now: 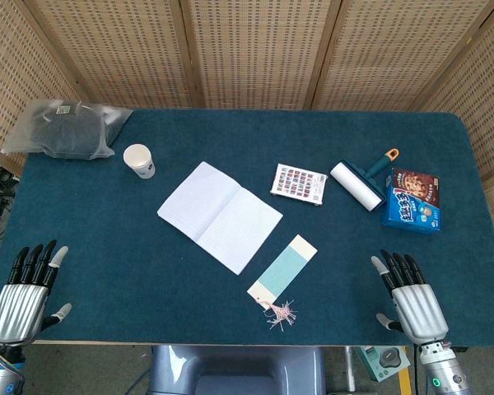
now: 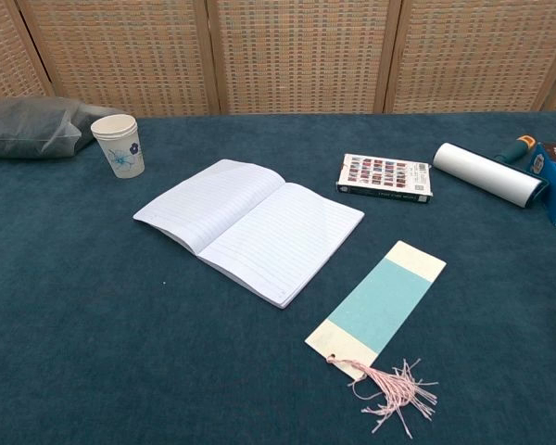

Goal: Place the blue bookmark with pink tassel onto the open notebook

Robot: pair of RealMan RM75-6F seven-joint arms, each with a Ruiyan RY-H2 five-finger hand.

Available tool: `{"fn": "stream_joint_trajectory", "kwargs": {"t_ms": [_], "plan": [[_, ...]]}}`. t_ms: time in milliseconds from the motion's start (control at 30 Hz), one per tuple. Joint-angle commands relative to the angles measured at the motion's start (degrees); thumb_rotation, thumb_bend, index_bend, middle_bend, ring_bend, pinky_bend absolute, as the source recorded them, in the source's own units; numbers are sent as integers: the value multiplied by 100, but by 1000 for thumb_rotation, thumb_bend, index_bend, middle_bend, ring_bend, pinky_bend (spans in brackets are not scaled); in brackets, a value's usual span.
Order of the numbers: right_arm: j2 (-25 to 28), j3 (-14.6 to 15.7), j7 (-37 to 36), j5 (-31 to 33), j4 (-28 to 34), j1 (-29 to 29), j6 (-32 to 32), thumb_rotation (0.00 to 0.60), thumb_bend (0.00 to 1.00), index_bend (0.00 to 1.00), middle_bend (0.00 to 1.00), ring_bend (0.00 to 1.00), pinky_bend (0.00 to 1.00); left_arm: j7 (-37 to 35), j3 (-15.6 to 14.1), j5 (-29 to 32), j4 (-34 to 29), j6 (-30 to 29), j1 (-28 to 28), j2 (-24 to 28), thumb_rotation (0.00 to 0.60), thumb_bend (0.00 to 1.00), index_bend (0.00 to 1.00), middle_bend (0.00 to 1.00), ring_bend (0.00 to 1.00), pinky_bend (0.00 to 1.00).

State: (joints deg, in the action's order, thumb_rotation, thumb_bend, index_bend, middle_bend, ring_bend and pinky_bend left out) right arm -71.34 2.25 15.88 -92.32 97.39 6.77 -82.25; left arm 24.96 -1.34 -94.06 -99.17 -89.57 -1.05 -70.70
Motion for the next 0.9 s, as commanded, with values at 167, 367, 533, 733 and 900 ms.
{"fn": "stream_joint_trajectory", "kwargs": {"t_ms": [167, 367, 533, 733, 900], "plan": [[-22, 13, 25, -7, 12, -3, 59, 600, 198, 0, 0, 0, 0, 2, -4, -29, -14, -20, 11, 18, 600, 0, 0, 0, 0, 0], [-33, 0, 13, -36, -3, -4, 55, 600, 198, 0, 0, 0, 0, 21, -8, -75, -59, -41, 16, 52, 600, 0, 0, 0, 0, 0], [-26, -13, 5, 6, -29, -15, 73, 600, 198, 0, 0, 0, 0, -2, 0, -94, -87, -63, 21, 77, 600, 0, 0, 0, 0, 0], [-59, -50, -79, -146, -81, 56, 69, 600, 198, 0, 0, 0, 0, -41, 11, -51, -100, -75, 43, 105, 600, 0, 0, 0, 0, 0], [-32, -153, -173, -274, -71, 282, 249, 600, 198, 66, 0, 0, 0, -26, 18, -55, -90, -67, 40, 92, 600, 0, 0, 0, 0, 0]]}}
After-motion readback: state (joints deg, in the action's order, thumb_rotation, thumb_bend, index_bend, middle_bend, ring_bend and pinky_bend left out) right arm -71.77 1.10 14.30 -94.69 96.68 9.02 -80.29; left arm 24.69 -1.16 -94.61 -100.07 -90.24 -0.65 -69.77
